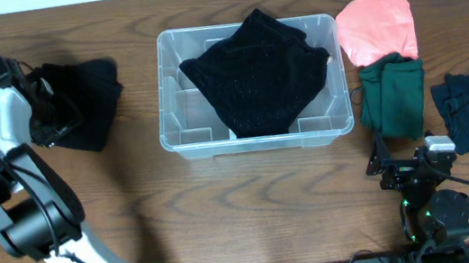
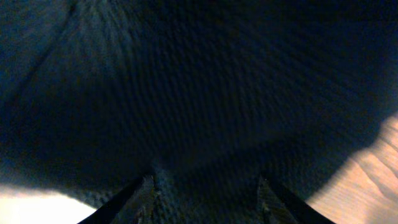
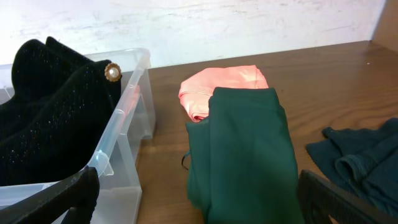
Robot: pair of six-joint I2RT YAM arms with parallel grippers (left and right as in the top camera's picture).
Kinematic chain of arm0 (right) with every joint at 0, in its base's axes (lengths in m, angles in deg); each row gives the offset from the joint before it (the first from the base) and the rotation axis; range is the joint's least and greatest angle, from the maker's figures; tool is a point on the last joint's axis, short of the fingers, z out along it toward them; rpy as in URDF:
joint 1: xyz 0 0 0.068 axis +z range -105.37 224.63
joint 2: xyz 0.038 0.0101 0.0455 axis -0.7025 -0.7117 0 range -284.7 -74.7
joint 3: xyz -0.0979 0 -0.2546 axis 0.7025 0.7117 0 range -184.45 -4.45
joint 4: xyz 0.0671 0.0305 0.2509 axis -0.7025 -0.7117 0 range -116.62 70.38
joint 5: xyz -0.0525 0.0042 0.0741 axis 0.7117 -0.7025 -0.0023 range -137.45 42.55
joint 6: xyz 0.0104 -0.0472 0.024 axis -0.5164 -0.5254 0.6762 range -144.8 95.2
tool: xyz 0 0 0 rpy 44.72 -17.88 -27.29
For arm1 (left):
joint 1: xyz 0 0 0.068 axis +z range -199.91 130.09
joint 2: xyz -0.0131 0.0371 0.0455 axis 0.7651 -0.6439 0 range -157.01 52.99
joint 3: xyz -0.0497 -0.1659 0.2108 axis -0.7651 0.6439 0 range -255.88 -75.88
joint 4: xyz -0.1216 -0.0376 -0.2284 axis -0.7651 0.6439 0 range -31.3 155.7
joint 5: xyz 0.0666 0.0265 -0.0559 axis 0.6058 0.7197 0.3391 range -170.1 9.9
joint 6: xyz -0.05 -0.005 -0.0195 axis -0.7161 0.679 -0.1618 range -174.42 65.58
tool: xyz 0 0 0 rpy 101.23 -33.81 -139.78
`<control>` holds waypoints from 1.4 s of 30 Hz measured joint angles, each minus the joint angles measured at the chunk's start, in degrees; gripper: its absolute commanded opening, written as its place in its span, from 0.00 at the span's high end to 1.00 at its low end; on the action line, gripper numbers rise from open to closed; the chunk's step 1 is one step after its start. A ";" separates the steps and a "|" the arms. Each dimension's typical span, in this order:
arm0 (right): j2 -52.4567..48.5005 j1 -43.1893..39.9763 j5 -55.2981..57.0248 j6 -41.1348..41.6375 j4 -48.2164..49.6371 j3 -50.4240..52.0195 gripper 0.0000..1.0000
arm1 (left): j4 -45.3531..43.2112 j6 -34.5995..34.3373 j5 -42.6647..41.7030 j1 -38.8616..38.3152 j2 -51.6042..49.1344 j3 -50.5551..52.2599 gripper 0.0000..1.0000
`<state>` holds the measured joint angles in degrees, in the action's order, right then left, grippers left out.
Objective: Pack container
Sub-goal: 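Grasp the black folded cloth with the left gripper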
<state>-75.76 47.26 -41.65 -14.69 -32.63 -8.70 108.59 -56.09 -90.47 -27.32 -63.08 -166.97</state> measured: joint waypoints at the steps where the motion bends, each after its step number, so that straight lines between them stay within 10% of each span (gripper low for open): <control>1: 0.00 0.00 0.00 0.00 0.02 0.00 0.01 | 0.24 0.55 1.09 -0.57 1.73 0.00 0.46; 11: 0.00 0.00 0.00 0.00 0.02 0.00 0.01 | 3.39 13.25 16.04 -8.68 13.68 0.33 0.45; 26: 0.00 0.00 0.00 0.00 0.02 0.00 0.01 | -15.52 31.74 30.40 -19.89 12.02 18.95 0.32; 42: 0.00 0.00 0.00 0.00 0.02 0.00 0.01 | -25.22 36.37 41.03 -21.35 6.62 23.76 0.26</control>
<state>-75.76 47.26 -41.65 -14.69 -32.61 -8.70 83.37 -19.72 -49.44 -48.68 -56.45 -143.21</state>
